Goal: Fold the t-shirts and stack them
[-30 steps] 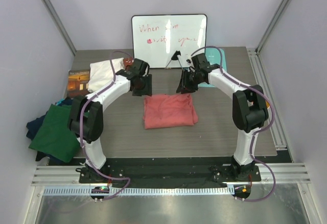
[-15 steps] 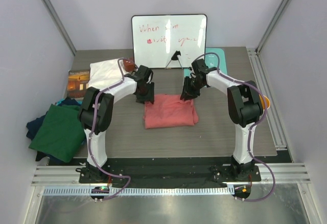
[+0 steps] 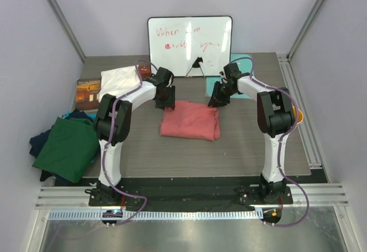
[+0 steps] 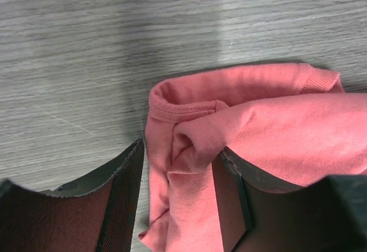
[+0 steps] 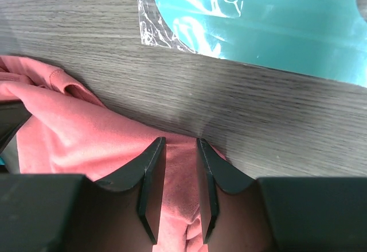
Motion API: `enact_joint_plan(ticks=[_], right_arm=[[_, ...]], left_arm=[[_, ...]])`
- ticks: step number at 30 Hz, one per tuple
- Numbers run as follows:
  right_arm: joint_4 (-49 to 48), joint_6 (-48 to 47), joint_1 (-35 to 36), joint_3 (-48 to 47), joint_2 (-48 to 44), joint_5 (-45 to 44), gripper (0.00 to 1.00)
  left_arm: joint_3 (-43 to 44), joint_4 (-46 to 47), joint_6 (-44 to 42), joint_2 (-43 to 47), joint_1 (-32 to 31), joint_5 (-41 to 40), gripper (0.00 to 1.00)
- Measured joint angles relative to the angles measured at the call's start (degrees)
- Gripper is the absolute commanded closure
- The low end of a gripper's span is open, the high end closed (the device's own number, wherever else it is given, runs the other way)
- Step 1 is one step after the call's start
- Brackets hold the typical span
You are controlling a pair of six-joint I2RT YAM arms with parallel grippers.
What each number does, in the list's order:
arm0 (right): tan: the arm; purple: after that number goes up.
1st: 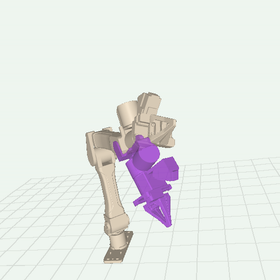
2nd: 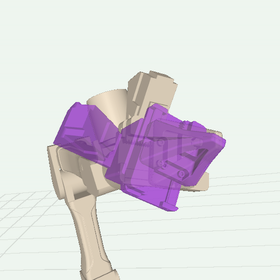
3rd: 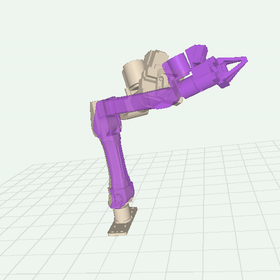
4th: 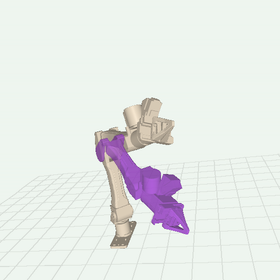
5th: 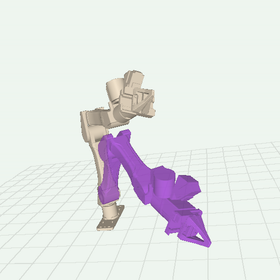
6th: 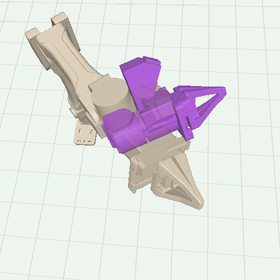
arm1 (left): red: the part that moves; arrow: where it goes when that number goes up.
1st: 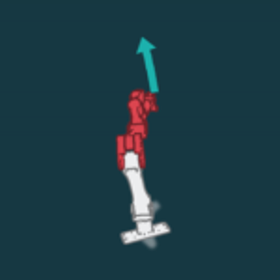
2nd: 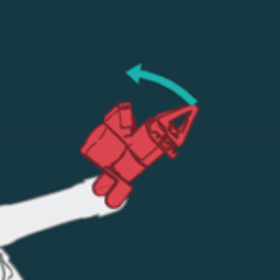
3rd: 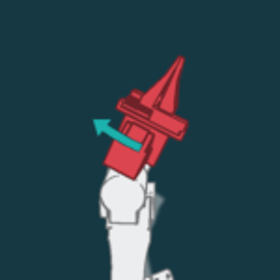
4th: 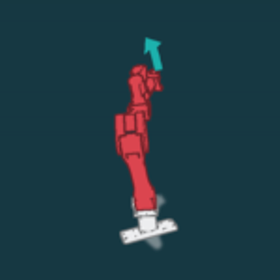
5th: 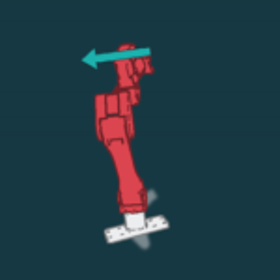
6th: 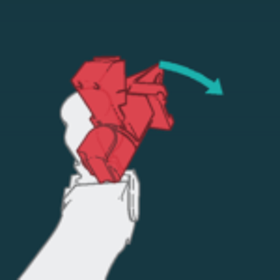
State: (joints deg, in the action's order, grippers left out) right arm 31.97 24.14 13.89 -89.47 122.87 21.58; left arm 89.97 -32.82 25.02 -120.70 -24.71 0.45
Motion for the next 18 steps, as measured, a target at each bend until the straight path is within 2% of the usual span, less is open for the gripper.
enact_joint_plan(ticks=[8, 18], right_arm=[[-0.37, 0.0, -0.39, 0.26, 0.07, 0.5, 0.66], [-3.3, 0.15, -0.61, 4.74, -3.08, 0.37, 0.55]], left_arm=[[-4.52, 1.95, -0.28, 2.8, 3.04, 1.44, 0.48], [-12.9, 2.58, -1.27, 8.76, 6.73, 2.38, 0.46]])
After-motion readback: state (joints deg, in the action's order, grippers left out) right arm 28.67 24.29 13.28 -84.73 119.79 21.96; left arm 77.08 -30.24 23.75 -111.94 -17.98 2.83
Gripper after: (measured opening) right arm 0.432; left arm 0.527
